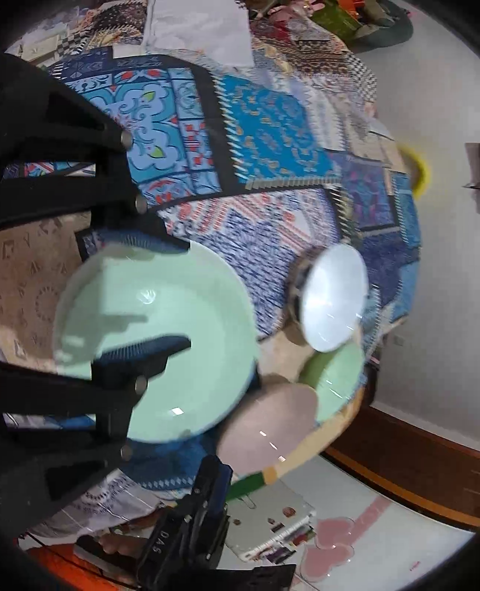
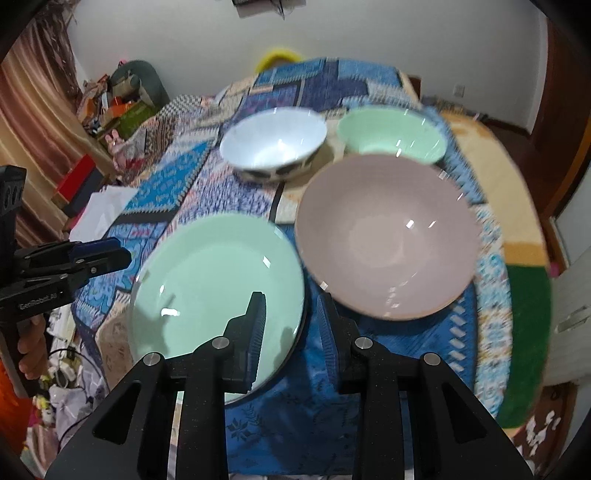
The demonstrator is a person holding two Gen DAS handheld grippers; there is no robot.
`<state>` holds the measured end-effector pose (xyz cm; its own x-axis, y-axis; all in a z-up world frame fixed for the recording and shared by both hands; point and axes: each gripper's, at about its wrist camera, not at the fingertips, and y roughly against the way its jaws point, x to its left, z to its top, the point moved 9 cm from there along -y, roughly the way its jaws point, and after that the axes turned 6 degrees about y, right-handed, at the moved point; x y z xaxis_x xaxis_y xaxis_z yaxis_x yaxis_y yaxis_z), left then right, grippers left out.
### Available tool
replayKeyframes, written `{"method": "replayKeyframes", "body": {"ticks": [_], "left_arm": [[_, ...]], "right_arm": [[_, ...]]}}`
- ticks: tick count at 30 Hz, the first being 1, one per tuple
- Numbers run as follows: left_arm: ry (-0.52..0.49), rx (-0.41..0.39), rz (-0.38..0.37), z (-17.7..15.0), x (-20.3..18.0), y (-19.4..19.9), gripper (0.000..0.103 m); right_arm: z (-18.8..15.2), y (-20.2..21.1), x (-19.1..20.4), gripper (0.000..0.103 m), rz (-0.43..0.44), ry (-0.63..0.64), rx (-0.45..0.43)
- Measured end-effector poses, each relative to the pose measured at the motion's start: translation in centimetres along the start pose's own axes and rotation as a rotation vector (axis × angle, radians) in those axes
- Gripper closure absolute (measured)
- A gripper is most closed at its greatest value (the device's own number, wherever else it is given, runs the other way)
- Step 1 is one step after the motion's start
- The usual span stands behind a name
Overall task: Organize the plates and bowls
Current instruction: 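Open both grippers and release the mint green plate, then grasp the pink bowl rim with both grippers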
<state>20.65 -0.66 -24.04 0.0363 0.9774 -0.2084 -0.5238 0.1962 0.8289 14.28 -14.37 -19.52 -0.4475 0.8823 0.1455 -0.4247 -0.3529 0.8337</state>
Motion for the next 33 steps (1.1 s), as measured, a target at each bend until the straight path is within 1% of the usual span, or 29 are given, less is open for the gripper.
{"method": "replayKeyframes", "body": {"ticks": [4,5,7,9,11,12,13,15,19,20,21,27,33], "left_arm": [[-0.014,-0.046,-0.023,1.7,-2.2,0.8,0.040],[-0.013,-0.054,-0.033,2.1,-2.7,0.9,0.038],[-0.017,-0.063,-0.052,2.9,-3.9,0.8,0.036],[-0.023,-0.069,-0.061,3.5,-4.7,0.5,0.032],[-0.035,-0.074,-0.063,4.3,-5.8,-0.1,0.026],[-0.042,-0.076,-0.063,4.6,-6.2,-0.4,0.025],[-0.047,-0.076,-0.064,4.8,-6.5,-0.8,0.025],[-0.058,-0.066,-0.069,5.2,-7.2,-1.7,0.025],[-0.063,-0.031,-0.071,5.7,-8.2,-4.2,0.024],[-0.063,-0.024,-0.069,5.7,-8.4,-4.8,0.024],[-0.064,-0.013,-0.064,5.9,-8.6,-5.6,0.024],[-0.082,0.039,-0.052,6.0,-9.7,-9.7,0.024],[-0.070,0.081,-0.047,6.0,-10.1,-12.8,0.024]], "right_arm": [[1.1,1.6,-0.8,0.075,-0.024,0.006,-0.050],[1.4,2.0,-1.1,0.074,-0.035,0.004,-0.064],[1.9,2.8,-2.1,0.069,-0.057,-0.005,-0.092],[2.3,3.3,-2.9,0.061,-0.075,-0.016,-0.113],[2.6,3.8,-4.0,0.055,-0.100,-0.027,-0.132],[2.8,3.9,-4.6,0.052,-0.113,-0.033,-0.141],[2.9,4.1,-5.3,0.050,-0.126,-0.038,-0.148],[3.1,4.2,-6.2,0.043,-0.143,-0.051,-0.156],[3.1,3.8,-8.6,0.038,-0.175,-0.087,-0.156],[3.0,3.5,-9.3,0.034,-0.186,-0.100,-0.152],[2.9,3.3,-9.7,0.033,-0.194,-0.107,-0.149],[2.1,0.7,-12.0,0.033,-0.196,-0.151,-0.108],[1.4,-0.8,-12.7,0.033,-0.179,-0.160,-0.079]]}}
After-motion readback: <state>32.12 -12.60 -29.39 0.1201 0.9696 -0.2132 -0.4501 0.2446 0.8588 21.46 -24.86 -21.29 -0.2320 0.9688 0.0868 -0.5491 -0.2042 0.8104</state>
